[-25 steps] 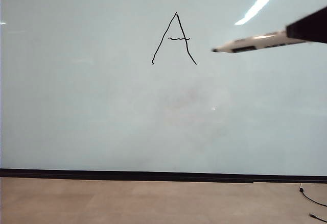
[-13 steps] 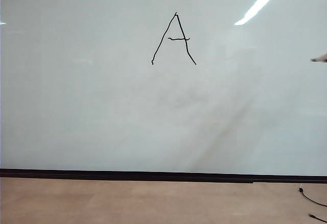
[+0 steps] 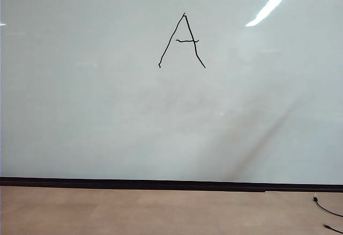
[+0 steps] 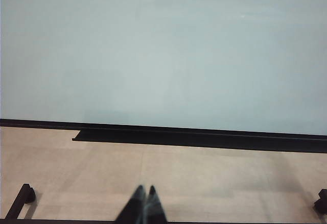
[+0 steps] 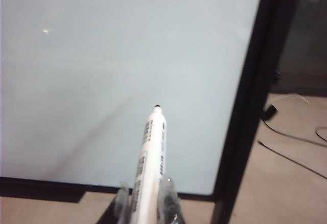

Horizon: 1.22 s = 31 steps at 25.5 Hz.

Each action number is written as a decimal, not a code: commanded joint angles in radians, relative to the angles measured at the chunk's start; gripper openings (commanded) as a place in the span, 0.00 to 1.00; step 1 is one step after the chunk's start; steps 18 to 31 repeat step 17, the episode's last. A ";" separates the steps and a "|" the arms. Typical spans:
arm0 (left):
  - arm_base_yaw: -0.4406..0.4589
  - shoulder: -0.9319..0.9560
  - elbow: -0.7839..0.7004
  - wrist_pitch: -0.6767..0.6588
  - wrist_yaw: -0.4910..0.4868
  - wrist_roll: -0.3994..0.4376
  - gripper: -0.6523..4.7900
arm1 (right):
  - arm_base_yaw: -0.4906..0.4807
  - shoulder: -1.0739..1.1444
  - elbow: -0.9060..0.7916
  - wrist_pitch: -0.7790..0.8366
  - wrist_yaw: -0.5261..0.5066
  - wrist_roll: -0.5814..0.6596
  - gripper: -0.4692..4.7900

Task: Pick up the pen on the shelf to the right of the whiteboard and write the letter A.

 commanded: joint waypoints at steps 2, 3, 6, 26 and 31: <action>0.000 0.000 0.002 0.009 0.000 0.005 0.11 | 0.001 0.000 0.003 -0.014 0.008 0.003 0.07; 0.000 0.000 0.002 0.009 0.000 0.005 0.11 | 0.001 0.000 0.003 -0.015 0.008 0.003 0.07; 0.000 0.000 0.002 0.009 0.000 0.005 0.11 | 0.001 0.000 0.003 -0.015 0.008 0.003 0.07; 0.000 0.000 0.002 0.009 0.000 0.005 0.11 | 0.001 0.000 0.003 -0.015 0.008 0.003 0.07; 0.000 0.000 0.002 0.009 0.000 0.005 0.11 | 0.001 0.000 0.003 -0.015 0.008 0.003 0.07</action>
